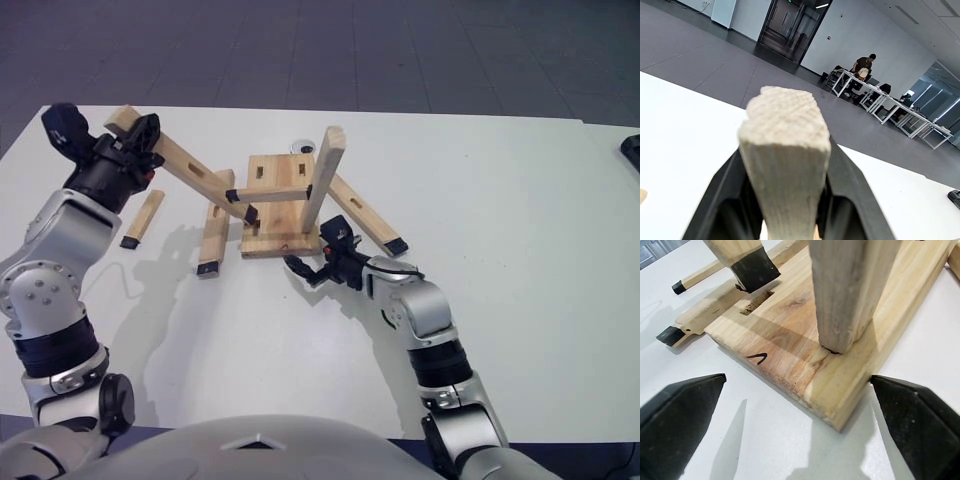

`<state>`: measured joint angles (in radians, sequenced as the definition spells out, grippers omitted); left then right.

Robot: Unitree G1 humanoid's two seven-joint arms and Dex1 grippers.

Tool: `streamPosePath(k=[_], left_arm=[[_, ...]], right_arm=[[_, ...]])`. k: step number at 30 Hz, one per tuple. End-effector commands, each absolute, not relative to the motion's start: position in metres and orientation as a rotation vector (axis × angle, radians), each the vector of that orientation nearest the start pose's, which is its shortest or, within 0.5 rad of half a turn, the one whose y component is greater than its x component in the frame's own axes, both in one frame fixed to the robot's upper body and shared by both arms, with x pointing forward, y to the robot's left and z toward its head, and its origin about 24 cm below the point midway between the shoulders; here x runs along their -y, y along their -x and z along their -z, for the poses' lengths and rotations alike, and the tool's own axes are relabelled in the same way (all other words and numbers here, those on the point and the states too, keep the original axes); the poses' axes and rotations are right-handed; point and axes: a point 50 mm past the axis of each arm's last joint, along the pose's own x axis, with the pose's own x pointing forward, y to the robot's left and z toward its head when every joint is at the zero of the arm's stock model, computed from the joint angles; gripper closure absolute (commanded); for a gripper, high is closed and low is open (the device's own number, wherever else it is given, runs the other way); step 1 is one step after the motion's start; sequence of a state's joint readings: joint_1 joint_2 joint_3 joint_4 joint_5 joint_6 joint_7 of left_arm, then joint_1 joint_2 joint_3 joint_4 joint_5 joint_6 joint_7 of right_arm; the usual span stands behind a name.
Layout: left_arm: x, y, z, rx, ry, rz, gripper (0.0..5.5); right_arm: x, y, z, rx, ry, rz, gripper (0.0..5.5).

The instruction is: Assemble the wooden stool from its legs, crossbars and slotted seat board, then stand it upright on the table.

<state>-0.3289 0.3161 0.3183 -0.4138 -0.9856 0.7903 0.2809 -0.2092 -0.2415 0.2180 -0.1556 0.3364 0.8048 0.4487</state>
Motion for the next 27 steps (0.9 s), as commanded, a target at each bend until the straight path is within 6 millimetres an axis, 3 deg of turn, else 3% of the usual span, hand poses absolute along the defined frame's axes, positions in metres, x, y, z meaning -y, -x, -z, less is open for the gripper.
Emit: streamPosePath(k=[1,6,15,19,27], left_arm=[[-0.186,-0.271,-0.17,-0.068,0.513,0.131,4.46],[-0.182,-0.266,-0.165,-0.114,0.504,0.12,4.46],[-0.196,-0.258,-0.168,-0.137,0.449,0.038,4.46],[-0.189,-0.255,-0.17,-0.155,0.435,0.061,4.46],[-0.185,-0.251,-0.154,-0.267,0.212,0.009,4.46]], right_arm=[[0.101,-0.262,-0.052,-0.518,-0.07,-0.731,0.1],[0.1,-0.26,-0.051,-0.525,-0.073,-0.71,0.1],[0.1,-0.259,-0.049,-0.521,-0.096,-0.661,0.1],[0.098,-0.257,-0.048,-0.518,-0.109,-0.644,0.1],[0.096,-0.259,-0.054,-0.479,-0.135,-0.594,0.1]])
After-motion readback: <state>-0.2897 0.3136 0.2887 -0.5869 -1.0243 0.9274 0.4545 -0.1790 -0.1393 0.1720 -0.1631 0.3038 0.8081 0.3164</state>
